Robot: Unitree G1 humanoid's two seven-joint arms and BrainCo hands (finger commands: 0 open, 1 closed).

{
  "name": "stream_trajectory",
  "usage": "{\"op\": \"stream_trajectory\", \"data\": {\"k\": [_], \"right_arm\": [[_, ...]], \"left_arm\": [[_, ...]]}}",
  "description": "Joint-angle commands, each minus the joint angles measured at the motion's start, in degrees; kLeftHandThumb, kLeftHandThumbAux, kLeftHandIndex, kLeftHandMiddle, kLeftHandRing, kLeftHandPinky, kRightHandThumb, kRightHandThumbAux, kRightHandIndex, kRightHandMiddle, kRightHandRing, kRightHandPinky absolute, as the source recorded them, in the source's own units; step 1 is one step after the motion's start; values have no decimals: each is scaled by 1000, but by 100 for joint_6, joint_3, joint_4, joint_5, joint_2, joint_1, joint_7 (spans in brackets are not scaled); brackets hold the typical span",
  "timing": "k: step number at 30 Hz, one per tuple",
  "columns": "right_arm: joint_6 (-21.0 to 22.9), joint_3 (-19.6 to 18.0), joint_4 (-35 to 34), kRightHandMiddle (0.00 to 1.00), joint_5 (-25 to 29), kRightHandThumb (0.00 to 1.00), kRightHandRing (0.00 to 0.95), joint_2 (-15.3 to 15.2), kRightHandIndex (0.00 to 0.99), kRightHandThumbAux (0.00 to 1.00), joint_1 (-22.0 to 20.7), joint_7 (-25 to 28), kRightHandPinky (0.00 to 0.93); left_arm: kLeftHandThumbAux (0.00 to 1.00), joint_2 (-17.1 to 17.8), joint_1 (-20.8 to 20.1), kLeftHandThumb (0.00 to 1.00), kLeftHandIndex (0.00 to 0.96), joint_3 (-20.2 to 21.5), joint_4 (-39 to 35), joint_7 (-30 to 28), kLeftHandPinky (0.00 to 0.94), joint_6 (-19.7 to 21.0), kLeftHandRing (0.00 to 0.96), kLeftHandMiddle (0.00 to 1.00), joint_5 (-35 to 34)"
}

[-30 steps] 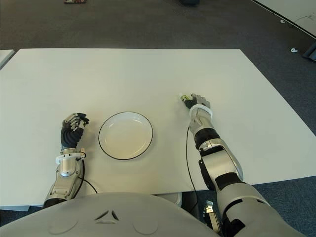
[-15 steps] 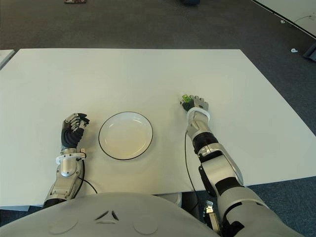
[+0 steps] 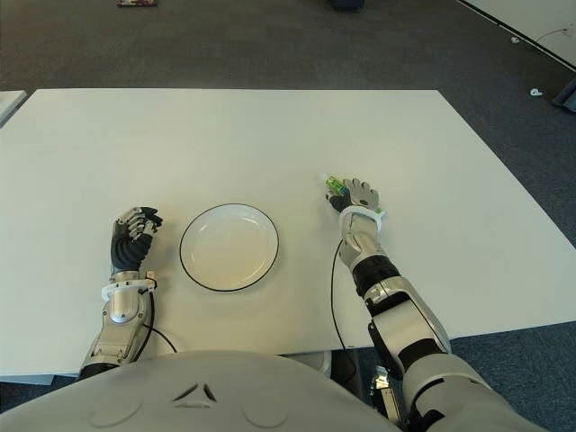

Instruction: Put the toothpaste on the table into the plate.

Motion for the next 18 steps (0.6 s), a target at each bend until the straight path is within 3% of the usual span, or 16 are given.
{"op": "stream_trajectory", "data": {"k": [1,18], "right_arm": [[33,176,139,0,-37,540,0,73,0,142,223,154,0],[170,669,-30,0,-468,568,0,153,0,163,505,90,0]], "left_arm": [[719,-63,179,703,426,-35,112,-85,476,201,508,516,-34],[720,-86,243,704,426,-14,-36,-116,476,297,503,510,-106]]}}
